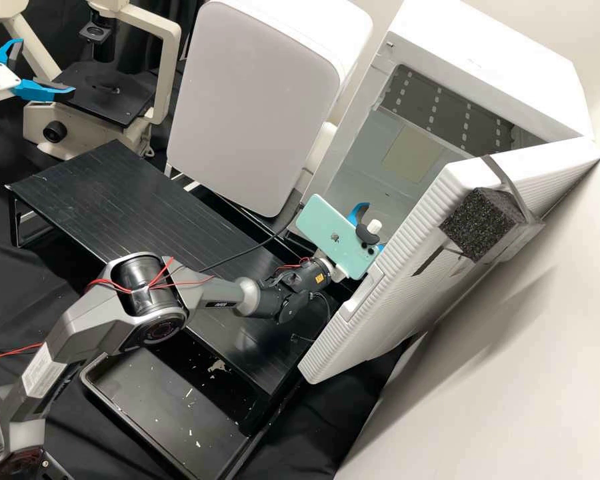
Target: Take the petri dish out of the incubator
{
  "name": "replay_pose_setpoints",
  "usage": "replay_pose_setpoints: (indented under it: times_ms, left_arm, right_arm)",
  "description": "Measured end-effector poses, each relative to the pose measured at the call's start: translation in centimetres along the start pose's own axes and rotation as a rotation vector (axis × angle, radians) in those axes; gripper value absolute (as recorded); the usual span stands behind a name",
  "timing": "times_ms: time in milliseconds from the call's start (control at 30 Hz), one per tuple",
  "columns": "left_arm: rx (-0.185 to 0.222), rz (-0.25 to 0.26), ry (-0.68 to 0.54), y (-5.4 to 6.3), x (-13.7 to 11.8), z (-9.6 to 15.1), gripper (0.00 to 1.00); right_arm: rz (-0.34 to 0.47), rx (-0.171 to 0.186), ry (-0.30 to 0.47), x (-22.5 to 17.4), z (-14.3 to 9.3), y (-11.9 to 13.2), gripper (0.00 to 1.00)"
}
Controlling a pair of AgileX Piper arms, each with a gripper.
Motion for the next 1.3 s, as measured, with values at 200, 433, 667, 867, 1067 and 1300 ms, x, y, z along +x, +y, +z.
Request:
replay_pose_setpoints:
  times_ms: [200, 433, 667, 867, 1067, 1300]
  left_arm:
    - [0.000, 0.000, 0.000, 0.00, 0.00, 0.00, 1.00]
    - [0.000, 0.000, 0.000, 0.00, 0.00, 0.00, 1.00]
    - [0.000, 0.000, 0.000, 0.00, 0.00, 0.00, 1.00]
    - [0.000, 0.000, 0.000, 0.00, 0.00, 0.00, 1.00]
    - [0.000, 0.000, 0.000, 0.00, 0.00, 0.00, 1.00]
    - [0.000, 0.000, 0.000, 0.00, 0.00, 0.00, 1.00]
  right_arm:
    - [-0.009, 0.003, -0.010, -0.20, 0.28, -0.31, 0.00]
    - [-0.015, 0.005, -0.016, -0.32, 0.45, -0.50, 0.00]
    - [-0.017, 0.006, -0.019, -0.37, 0.51, -0.57, 0.00]
    - [-0.017, 0.006, -0.019, -0.37, 0.51, -0.57, 0.00]
    - [-0.017, 0.006, -0.019, -0.37, 0.51, -0.57, 0.00]
    - [-0.017, 0.006, -0.019, -0.37, 0.51, -0.57, 1.00]
